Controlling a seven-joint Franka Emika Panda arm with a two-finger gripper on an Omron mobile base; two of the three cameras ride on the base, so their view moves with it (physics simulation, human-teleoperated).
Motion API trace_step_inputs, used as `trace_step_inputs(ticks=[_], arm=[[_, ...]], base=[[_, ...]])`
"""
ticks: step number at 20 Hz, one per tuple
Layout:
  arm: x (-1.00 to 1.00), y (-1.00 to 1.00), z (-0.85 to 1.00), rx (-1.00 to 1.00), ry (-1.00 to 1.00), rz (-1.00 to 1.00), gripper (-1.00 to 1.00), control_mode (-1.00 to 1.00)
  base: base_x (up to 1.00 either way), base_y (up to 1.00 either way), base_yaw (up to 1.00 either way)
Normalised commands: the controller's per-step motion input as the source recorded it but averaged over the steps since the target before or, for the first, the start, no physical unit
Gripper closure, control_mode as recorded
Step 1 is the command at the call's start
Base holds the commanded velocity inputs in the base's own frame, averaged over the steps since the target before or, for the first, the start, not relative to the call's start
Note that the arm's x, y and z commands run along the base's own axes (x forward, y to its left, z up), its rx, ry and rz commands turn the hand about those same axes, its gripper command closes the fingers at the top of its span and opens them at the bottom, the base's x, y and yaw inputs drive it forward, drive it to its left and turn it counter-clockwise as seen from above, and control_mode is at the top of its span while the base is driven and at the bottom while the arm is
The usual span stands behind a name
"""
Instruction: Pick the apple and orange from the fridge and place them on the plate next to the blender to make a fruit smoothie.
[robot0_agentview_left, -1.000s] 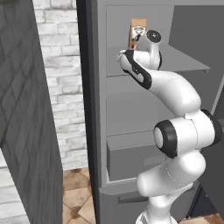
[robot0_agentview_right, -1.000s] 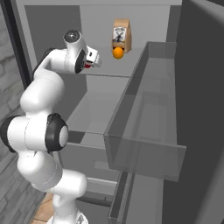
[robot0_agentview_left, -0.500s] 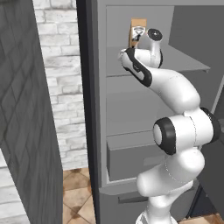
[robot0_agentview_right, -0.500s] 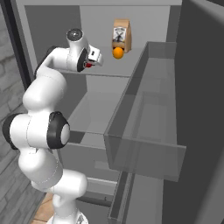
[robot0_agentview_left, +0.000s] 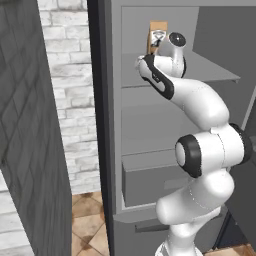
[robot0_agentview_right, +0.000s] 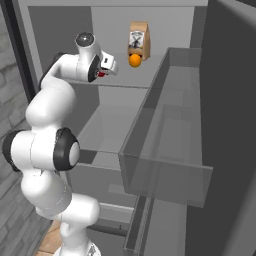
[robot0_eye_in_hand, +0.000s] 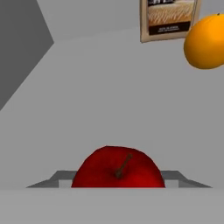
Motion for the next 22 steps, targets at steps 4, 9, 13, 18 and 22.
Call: trace_step_inputs(ticks=[4, 9, 13, 18, 22], arm=[[-0.56, 0.0, 0.0, 0.0, -0.13, -0.01, 1.0, -1.0], [-0.98, 0.0, 0.07, 0.0, -0.3, -0.05, 1.0, -1.0], [-1.0, -0.02, 0.26, 0.0, -0.36, -0.08, 1.0, -1.0], [-1.0, -0.26, 0.52, 0.04, -0.18, -0.12, 1.0, -1.0], [-1.0, -0.26, 0.57, 0.1, 0.0, -0.13, 1.0, -1.0]], base=[[0.0, 0.0, 0.0], [0.0, 0.0, 0.0], [0.0, 0.0, 0.0], [0.0, 0.0, 0.0], [0.0, 0.0, 0.0]])
